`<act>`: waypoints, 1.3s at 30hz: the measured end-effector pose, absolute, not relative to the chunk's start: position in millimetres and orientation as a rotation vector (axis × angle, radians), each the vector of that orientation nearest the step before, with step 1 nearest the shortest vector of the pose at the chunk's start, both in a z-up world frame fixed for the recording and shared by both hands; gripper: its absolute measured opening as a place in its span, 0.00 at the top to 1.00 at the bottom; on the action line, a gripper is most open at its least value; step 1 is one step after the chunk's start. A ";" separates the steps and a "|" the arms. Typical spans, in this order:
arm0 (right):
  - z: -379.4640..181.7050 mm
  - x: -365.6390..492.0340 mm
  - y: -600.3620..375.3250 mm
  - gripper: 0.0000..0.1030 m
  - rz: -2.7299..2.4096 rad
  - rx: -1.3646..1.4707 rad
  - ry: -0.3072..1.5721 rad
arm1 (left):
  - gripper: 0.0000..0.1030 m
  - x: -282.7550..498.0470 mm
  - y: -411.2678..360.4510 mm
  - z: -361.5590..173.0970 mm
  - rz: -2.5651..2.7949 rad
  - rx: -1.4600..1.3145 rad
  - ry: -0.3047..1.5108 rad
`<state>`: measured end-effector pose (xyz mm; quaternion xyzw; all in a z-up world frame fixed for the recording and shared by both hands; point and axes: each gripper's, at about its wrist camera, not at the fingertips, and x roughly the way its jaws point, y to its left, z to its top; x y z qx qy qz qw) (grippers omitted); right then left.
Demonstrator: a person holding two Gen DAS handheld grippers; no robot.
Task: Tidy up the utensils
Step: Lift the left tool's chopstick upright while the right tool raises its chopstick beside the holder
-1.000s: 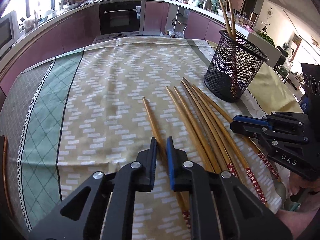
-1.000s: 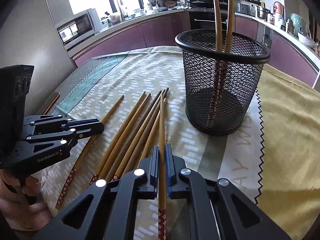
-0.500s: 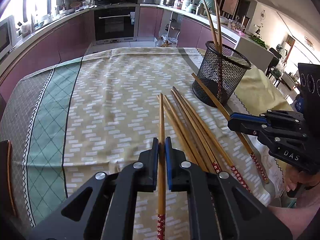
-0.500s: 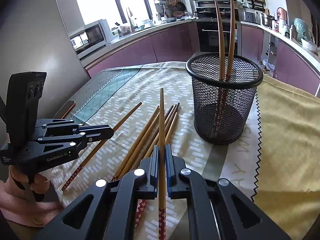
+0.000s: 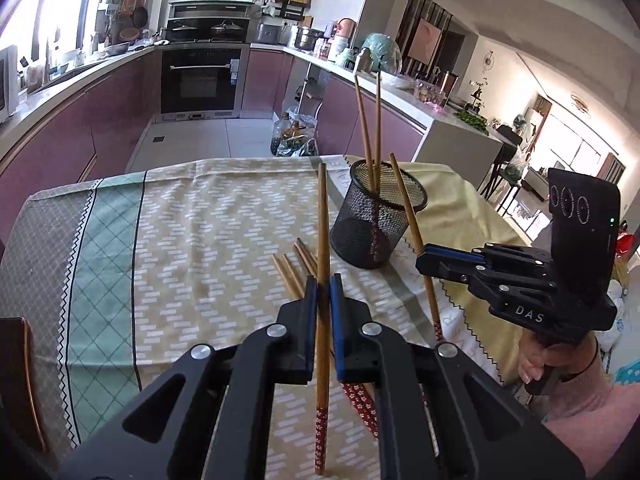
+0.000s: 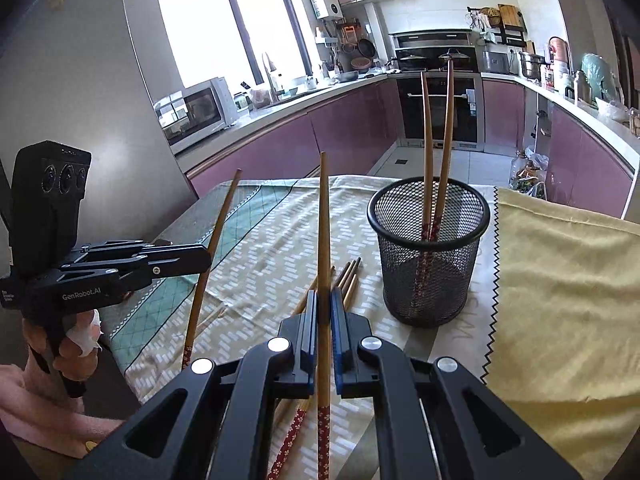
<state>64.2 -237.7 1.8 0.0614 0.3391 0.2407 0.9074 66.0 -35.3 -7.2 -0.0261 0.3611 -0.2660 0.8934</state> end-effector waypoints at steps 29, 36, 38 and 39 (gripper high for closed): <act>36.8 96.2 -273.5 0.95 0.502 0.168 0.599 | 0.97 106.4 -50.9 30.1 -0.587 -0.090 0.704; 23.4 93.4 -274.3 0.94 0.496 0.185 0.622 | 0.80 142.0 -51.3 -36.4 -0.504 -0.049 0.873; 22.3 91.1 -277.4 0.94 0.492 0.191 0.622 | 0.77 150.8 -56.0 -48.9 -0.497 -0.039 0.891; 22.1 89.8 -278.8 0.94 0.489 0.192 0.621 | 0.75 154.6 -58.8 -52.2 -0.493 -0.033 0.896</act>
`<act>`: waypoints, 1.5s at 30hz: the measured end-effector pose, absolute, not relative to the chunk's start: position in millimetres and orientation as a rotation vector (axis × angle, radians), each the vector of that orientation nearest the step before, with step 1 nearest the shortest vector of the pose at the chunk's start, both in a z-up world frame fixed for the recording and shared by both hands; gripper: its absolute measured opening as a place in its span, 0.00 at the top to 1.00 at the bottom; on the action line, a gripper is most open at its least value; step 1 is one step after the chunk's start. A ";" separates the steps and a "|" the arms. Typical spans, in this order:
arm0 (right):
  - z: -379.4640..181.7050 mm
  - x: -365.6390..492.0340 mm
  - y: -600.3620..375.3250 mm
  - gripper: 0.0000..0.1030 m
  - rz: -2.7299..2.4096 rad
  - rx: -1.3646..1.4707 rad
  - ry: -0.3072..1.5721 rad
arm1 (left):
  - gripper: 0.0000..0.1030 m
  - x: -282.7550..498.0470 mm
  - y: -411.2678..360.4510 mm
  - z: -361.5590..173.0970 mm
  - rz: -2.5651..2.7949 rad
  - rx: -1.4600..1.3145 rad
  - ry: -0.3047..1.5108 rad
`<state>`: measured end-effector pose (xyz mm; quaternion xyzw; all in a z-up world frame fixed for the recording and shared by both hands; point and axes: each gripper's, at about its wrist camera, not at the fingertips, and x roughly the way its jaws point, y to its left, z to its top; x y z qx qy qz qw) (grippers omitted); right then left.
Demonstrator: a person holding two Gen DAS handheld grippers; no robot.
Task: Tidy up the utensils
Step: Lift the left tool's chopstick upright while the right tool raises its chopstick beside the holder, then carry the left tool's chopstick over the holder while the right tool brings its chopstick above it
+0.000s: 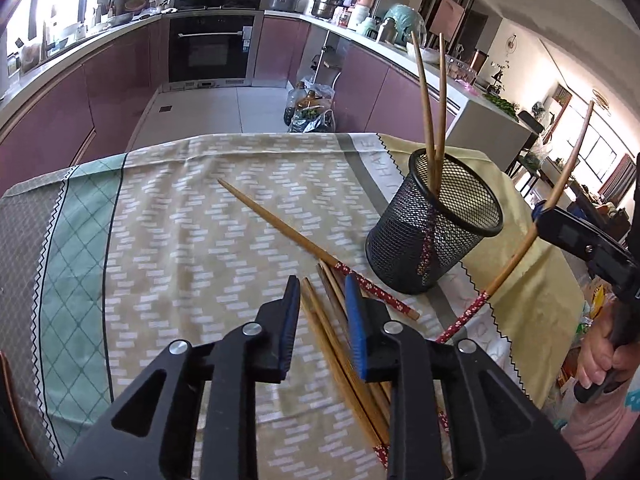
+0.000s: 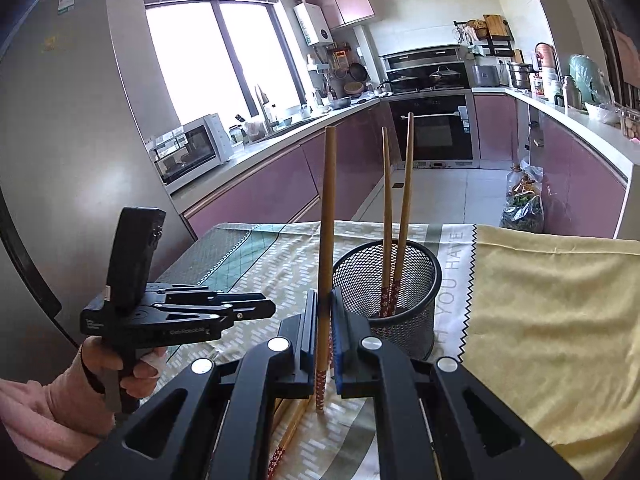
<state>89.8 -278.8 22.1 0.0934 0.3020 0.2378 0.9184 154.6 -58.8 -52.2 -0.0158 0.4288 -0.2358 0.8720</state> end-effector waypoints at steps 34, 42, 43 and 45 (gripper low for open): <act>14.4 83.8 -294.9 0.93 0.486 0.225 0.637 | 0.93 213.3 -59.6 -91.4 -0.412 -0.158 1.012; 15.9 83.7 -293.3 0.94 0.490 0.224 0.634 | 0.93 151.6 -29.7 -88.2 -0.444 -0.142 1.016; 16.0 83.2 -292.2 0.94 0.491 0.222 0.634 | 0.93 145.9 -28.5 -92.2 -0.438 -0.130 1.028; 16.6 82.9 -290.4 0.94 0.497 0.219 0.633 | 0.93 132.4 -23.6 -102.2 -0.436 -0.124 1.057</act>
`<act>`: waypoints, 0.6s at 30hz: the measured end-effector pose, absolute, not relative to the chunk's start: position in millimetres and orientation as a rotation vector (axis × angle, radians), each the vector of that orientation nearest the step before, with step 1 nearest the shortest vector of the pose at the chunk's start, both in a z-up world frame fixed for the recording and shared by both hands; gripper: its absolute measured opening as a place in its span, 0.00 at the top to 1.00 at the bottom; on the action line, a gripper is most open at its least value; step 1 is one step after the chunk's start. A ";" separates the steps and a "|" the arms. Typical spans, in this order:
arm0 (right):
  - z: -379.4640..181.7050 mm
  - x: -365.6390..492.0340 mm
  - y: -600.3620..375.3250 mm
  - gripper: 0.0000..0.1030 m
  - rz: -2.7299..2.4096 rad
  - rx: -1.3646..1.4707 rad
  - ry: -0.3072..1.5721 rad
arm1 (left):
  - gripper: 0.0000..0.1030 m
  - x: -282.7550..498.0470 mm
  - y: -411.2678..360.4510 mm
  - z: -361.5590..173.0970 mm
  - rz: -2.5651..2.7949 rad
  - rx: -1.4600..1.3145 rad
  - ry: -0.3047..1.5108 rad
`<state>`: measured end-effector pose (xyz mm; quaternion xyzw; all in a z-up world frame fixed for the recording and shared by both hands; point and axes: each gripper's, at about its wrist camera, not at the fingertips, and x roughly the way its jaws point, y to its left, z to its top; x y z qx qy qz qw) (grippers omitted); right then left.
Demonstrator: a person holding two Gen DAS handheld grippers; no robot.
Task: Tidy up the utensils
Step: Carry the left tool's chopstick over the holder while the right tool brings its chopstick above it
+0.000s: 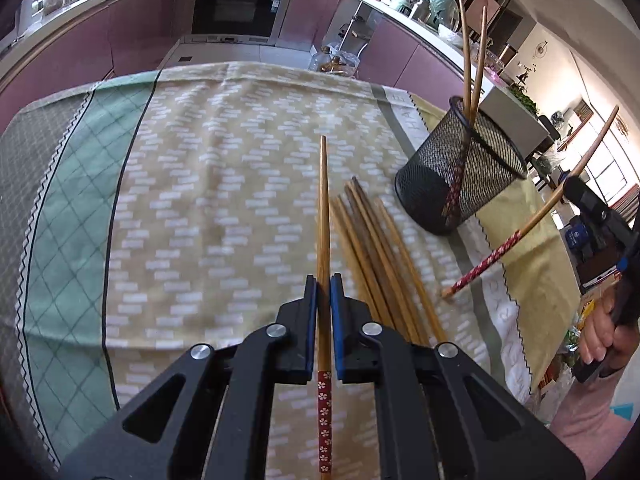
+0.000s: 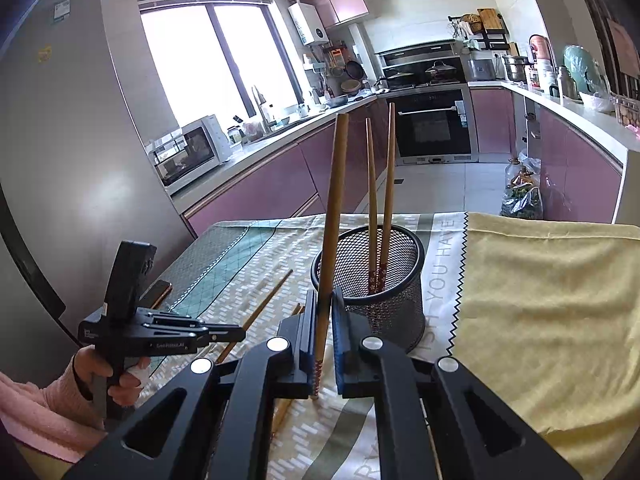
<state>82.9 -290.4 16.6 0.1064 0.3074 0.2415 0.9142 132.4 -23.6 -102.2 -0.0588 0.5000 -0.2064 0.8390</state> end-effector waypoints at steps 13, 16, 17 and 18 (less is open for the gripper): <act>23.0 83.6 -283.9 0.94 0.502 0.197 0.625 | 0.69 168.1 -49.9 -106.0 -0.328 0.066 1.019; 26.7 84.5 -281.6 0.94 0.500 0.184 0.616 | 0.93 176.9 -54.9 -105.8 -0.338 0.061 1.027; 29.0 84.6 -281.2 0.94 0.501 0.180 0.611 | 0.93 178.2 -55.0 -105.6 -0.333 0.053 1.026; 31.2 84.4 -281.3 0.94 0.500 0.176 0.606 | 0.93 178.7 -55.2 -105.1 -0.329 0.051 1.026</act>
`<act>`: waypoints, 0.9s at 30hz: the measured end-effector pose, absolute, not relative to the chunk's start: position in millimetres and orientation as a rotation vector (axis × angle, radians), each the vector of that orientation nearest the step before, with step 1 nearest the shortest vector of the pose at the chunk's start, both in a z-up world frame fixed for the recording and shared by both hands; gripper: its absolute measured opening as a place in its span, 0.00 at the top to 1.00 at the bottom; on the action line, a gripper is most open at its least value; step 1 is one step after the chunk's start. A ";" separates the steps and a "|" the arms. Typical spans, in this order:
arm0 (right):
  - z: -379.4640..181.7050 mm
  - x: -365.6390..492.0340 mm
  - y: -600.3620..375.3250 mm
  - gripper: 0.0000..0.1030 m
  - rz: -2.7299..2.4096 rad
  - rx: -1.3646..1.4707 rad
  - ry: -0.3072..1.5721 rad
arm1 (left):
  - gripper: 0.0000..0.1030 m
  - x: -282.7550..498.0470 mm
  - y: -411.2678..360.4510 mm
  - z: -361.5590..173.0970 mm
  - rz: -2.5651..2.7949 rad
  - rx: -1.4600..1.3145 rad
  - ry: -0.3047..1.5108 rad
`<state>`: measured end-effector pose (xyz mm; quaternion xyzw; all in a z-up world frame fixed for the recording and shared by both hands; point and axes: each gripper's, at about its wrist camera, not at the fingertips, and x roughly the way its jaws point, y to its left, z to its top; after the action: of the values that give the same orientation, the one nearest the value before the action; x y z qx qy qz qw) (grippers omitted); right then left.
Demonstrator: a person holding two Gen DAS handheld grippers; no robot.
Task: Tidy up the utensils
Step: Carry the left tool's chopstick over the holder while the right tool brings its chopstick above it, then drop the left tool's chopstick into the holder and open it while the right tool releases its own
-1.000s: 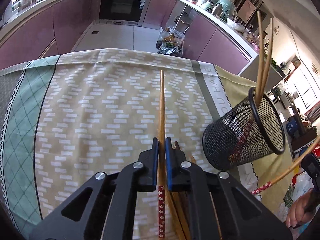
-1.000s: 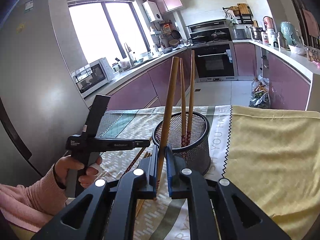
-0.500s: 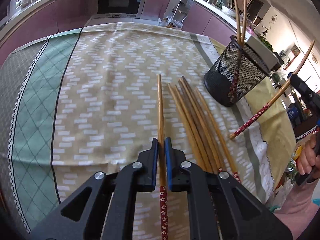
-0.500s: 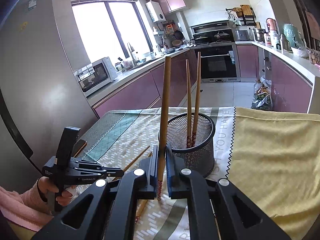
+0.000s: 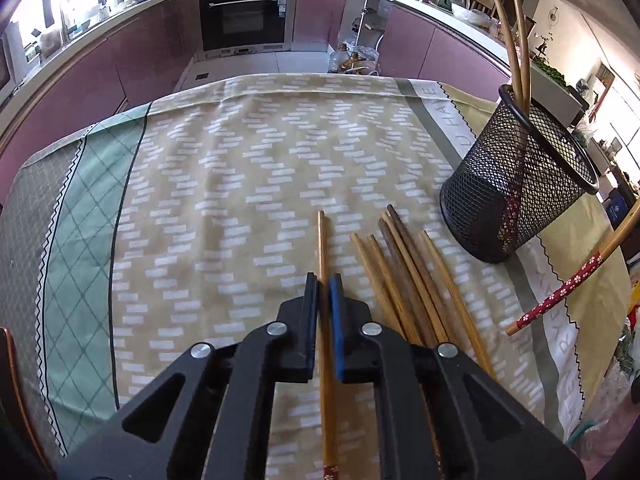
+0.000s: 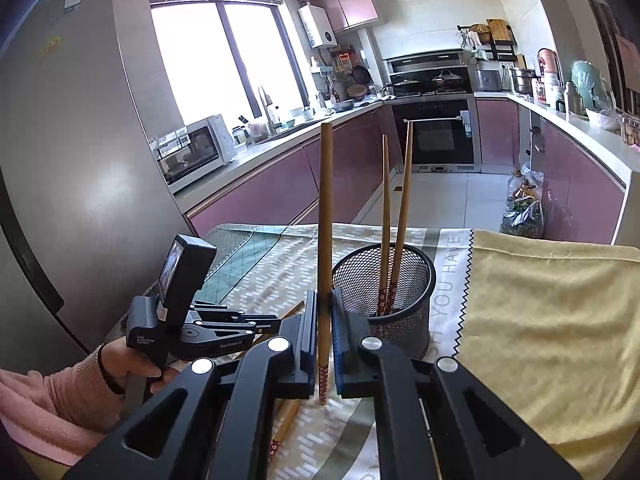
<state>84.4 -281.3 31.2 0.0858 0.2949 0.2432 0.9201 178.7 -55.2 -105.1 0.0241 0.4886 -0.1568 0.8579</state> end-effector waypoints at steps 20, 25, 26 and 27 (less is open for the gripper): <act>93.4 89.7 -301.0 0.94 0.490 0.152 0.463 | 0.94 122.6 -40.3 82.9 -0.663 -0.125 0.640; 104.9 94.7 -305.5 0.94 0.478 0.150 0.437 | 0.94 131.2 -54.7 112.9 -0.679 -0.155 0.580; 107.4 95.7 -306.3 0.94 0.473 0.145 0.431 | 0.94 134.5 -58.6 117.5 -0.683 -0.161 0.572; 109.6 96.9 -307.0 0.94 0.470 0.141 0.426 | 0.94 137.0 -63.0 121.5 -0.687 -0.164 0.564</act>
<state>96.9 -307.0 109.6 0.0693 0.2093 0.2308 0.9477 137.0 -63.0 121.5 -0.0792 0.2725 -0.3317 0.8997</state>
